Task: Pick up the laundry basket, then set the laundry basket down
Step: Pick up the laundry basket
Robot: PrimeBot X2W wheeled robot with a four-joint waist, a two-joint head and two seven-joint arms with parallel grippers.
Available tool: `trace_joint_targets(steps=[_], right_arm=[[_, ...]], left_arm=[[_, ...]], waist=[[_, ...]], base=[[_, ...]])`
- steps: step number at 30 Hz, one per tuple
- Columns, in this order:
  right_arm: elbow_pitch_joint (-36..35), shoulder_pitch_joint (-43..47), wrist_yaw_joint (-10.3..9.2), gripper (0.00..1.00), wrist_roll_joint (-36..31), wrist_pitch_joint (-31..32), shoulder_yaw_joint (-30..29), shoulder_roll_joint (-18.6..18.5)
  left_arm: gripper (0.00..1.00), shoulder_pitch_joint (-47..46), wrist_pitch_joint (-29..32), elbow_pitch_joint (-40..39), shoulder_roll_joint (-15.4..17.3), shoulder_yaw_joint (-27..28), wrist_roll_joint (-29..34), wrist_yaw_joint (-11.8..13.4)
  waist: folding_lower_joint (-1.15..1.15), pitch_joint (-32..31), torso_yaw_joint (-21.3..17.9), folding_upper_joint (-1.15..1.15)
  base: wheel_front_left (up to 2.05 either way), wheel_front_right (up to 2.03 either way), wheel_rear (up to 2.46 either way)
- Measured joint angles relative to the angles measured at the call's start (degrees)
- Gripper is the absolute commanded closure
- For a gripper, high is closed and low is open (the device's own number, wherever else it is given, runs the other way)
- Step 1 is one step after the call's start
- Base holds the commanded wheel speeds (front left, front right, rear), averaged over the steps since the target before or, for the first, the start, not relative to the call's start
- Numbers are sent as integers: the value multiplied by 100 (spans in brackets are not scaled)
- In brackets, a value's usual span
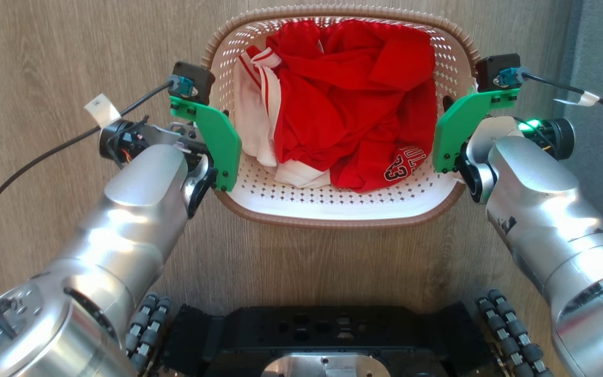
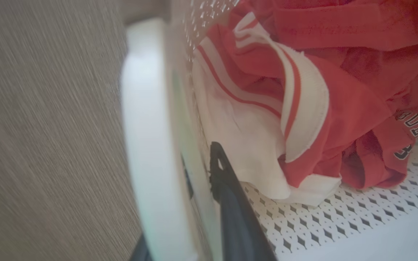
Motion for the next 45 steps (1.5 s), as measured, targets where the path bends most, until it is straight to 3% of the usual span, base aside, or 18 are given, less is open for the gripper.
trace_joint_targets(steps=[9, 18, 45], right_arm=[[48, -2, 0, 100, -2, 54, 227, -32], [9, 154, 0, 100, 134, 649, 558, -48], [-565, 1971, -3, 100, 1155, 2261, 1601, -119]], left_arm=[[100, 87, 339, -57, 26, -438, -205, -107], [100, 328, 705, -114, 49, -715, -343, -179], [100, 1897, 1944, -380, 134, -1004, -202, -305]], waist=[[0, -206, 34, 0], [0, -680, 94, 0], [0, -3211, 122, 0]], base=[[0, 0, 0], [0, 0, 0], [0, 0, 0]])
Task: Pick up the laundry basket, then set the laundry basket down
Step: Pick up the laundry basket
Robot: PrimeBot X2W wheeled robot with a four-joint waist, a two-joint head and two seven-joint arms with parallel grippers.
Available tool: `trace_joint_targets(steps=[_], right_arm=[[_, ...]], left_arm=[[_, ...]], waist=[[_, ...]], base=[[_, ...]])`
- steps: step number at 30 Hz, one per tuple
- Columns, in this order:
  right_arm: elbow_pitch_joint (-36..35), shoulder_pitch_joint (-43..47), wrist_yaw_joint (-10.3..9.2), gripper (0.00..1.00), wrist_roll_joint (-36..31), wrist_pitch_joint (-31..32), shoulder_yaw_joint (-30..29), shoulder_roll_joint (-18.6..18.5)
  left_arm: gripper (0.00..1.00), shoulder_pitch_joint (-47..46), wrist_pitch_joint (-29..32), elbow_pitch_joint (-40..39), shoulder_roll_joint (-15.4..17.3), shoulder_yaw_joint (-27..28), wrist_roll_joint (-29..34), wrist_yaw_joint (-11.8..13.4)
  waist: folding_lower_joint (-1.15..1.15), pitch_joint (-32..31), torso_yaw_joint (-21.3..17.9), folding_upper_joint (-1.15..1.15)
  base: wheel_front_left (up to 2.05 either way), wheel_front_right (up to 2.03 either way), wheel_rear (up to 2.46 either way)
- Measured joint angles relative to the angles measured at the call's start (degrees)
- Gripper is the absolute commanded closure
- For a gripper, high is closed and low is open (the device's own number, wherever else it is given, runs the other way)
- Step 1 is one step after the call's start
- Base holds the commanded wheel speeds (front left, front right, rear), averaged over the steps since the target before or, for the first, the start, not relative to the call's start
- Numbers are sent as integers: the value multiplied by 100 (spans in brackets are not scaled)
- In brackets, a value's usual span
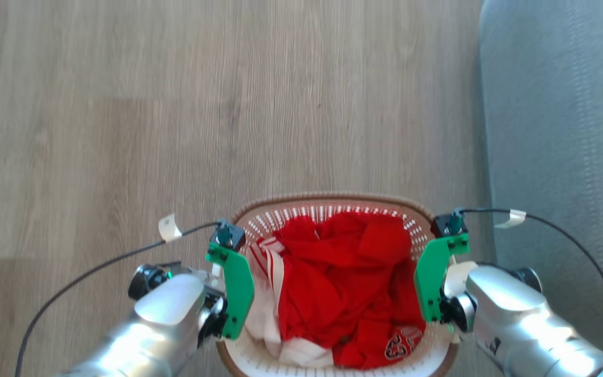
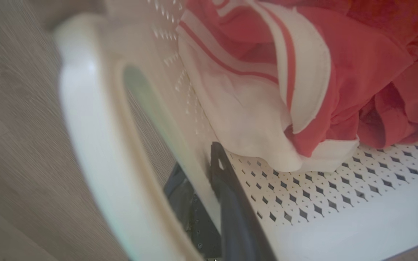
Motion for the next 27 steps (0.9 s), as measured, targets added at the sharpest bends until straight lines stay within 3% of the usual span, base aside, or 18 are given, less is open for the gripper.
trace_joint_targets(steps=[9, 27], right_arm=[[-293, 242, -1, 100, 211, 198, 335, -23], [-538, 743, -1, 100, 425, 316, 772, -21]], left_arm=[[100, 308, 287, -564, 368, -2, 204, 2], [100, 916, 750, -1361, 856, 2, 475, 8]], waist=[[0, -754, -8, 0], [0, -1626, 113, 0]], base=[[0, 0, 0], [0, 0, 0]])
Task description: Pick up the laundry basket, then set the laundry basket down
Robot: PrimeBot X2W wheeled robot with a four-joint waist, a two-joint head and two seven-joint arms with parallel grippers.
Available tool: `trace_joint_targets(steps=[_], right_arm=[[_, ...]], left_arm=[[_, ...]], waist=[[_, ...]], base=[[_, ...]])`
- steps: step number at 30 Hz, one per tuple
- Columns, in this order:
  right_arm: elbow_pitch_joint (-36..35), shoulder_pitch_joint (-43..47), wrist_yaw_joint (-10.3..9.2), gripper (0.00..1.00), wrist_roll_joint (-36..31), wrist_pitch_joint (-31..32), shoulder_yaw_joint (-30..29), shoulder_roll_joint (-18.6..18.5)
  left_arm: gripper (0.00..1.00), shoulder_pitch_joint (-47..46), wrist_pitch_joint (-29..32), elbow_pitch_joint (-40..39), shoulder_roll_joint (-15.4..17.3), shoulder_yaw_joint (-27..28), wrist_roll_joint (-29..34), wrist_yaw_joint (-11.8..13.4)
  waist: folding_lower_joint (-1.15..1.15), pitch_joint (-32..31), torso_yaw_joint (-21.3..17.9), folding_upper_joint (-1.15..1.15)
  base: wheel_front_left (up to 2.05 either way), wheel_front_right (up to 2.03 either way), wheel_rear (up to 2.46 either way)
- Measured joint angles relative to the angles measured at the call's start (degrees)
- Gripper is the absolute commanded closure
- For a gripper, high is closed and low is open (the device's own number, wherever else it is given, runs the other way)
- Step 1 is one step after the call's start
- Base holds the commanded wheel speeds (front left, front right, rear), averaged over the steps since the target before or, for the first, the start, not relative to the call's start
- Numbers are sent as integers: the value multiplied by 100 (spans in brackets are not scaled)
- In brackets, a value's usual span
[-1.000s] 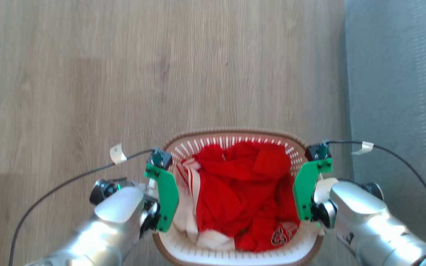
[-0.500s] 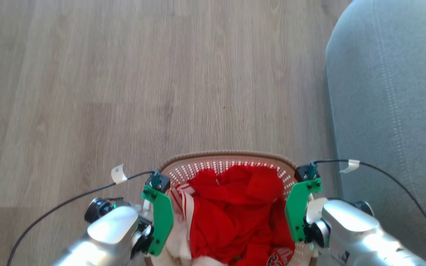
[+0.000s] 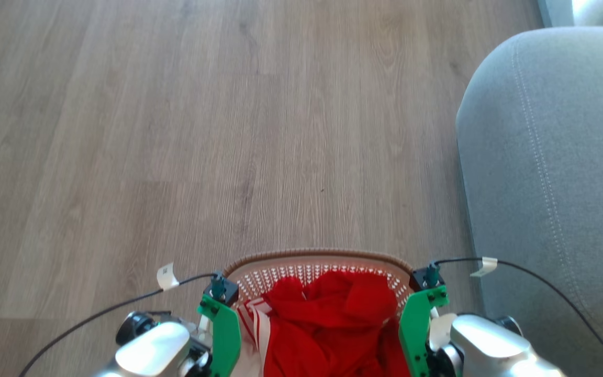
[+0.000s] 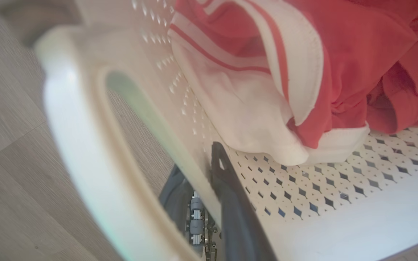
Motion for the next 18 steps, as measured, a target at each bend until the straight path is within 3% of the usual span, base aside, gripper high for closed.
trace_joint_targets(steps=[18], right_arm=[[-9, 174, 0, 100, 130, -20, 110, 14]], left_arm=[[100, 235, 141, -434, 254, -2, 15, 5]], waist=[[0, -242, 25, -1]], base=[[0, 0, 0]])
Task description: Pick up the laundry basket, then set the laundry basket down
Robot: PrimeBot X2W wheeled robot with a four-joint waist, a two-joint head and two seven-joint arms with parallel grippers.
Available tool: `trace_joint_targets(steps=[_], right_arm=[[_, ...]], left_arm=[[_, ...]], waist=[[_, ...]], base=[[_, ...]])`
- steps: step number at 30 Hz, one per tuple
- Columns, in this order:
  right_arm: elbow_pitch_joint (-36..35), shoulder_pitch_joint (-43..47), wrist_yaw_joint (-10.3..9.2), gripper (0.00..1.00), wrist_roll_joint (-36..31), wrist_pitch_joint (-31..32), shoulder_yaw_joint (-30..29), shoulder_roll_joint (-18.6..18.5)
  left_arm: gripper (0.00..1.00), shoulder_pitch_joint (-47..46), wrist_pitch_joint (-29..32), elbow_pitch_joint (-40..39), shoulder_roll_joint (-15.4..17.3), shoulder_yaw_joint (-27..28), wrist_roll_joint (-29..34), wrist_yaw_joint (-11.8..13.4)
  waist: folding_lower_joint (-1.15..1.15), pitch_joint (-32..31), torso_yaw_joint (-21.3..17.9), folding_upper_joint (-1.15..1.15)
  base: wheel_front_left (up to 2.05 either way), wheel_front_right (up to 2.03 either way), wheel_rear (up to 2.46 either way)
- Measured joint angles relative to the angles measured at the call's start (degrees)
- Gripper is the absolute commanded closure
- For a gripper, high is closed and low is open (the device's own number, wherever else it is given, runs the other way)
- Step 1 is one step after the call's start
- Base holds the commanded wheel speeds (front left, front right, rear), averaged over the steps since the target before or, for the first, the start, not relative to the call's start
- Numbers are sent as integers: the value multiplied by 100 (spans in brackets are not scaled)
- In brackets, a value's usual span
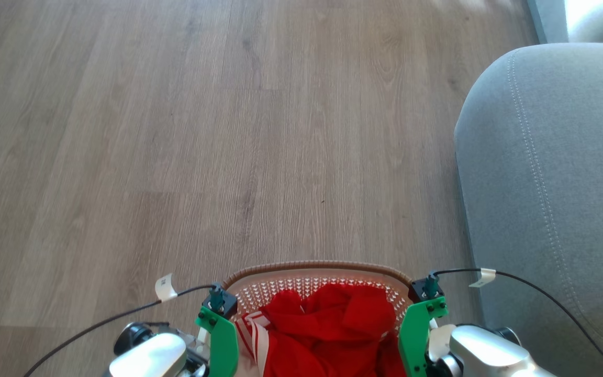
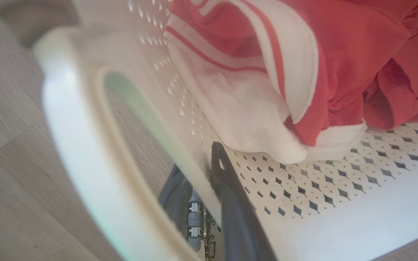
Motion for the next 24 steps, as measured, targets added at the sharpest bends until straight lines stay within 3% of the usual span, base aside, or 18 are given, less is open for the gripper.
trace_joint_targets(steps=[24], right_arm=[[0, -2, -1, 100, 104, -15, 133, 2]], left_arm=[[100, 0, 60, -60, 25, -4, -31, 54]], waist=[[0, 20, -8, 0]], base=[[0, 0, 0]])
